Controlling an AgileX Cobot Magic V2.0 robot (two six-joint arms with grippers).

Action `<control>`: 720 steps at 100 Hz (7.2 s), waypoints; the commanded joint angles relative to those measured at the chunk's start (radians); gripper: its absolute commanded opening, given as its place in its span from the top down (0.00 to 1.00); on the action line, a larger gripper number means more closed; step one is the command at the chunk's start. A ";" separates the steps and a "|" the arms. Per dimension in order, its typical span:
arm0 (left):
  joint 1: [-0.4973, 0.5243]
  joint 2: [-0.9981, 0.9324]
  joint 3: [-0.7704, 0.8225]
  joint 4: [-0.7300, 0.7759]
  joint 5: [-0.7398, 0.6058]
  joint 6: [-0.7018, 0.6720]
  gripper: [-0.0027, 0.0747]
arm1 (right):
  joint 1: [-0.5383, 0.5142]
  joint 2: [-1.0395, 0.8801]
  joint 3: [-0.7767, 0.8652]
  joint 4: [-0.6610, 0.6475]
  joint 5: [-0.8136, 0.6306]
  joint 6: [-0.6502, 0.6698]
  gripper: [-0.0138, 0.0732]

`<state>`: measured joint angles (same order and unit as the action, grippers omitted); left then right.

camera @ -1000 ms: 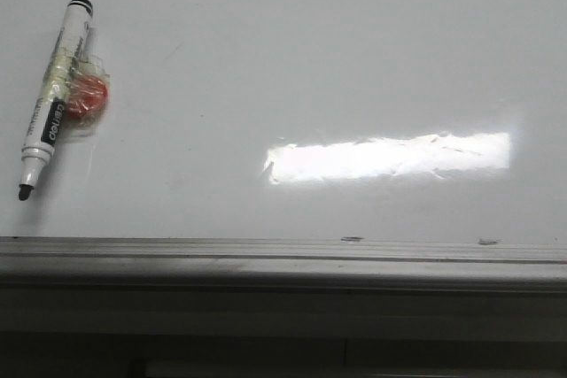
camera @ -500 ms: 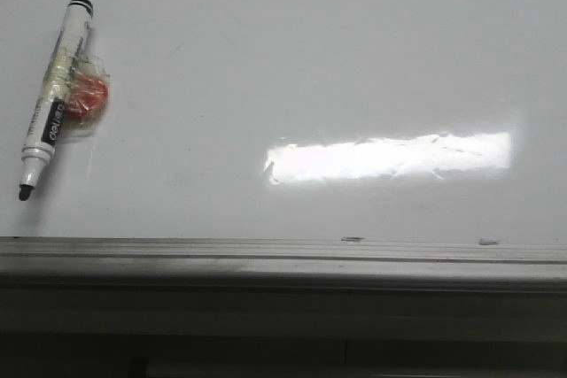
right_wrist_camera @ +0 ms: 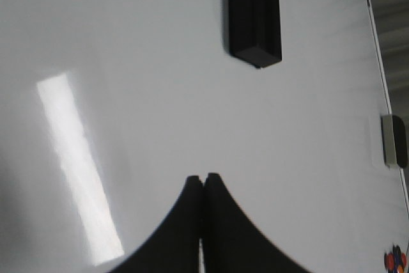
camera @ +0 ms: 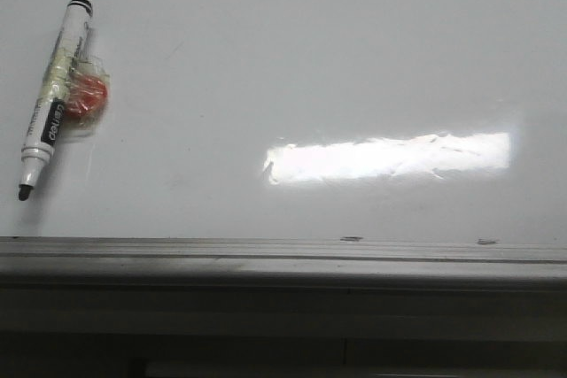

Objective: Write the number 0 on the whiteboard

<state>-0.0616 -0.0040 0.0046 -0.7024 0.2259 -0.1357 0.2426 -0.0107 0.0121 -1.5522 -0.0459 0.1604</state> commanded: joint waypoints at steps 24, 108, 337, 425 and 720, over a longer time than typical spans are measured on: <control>0.003 -0.028 0.032 -0.020 -0.060 0.001 0.99 | -0.004 -0.019 0.012 0.097 -0.113 0.081 0.92; 0.003 -0.028 0.028 -0.269 -0.086 0.001 0.99 | -0.004 -0.017 0.004 0.820 -0.253 0.949 0.92; -0.319 1.082 -0.675 0.053 0.330 0.488 0.56 | 0.305 0.665 -0.730 0.956 0.537 0.642 0.44; -0.625 0.909 -0.840 0.165 0.552 1.141 0.99 | 0.866 0.903 -0.812 0.671 0.232 0.516 0.44; -0.737 0.900 -0.840 0.263 0.563 1.329 0.99 | 1.189 1.147 -0.968 0.717 0.386 0.501 0.47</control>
<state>-0.7854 0.9013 -0.8014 -0.3736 0.8350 1.1941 1.4403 1.1466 -0.9213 -0.8022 0.3930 0.6709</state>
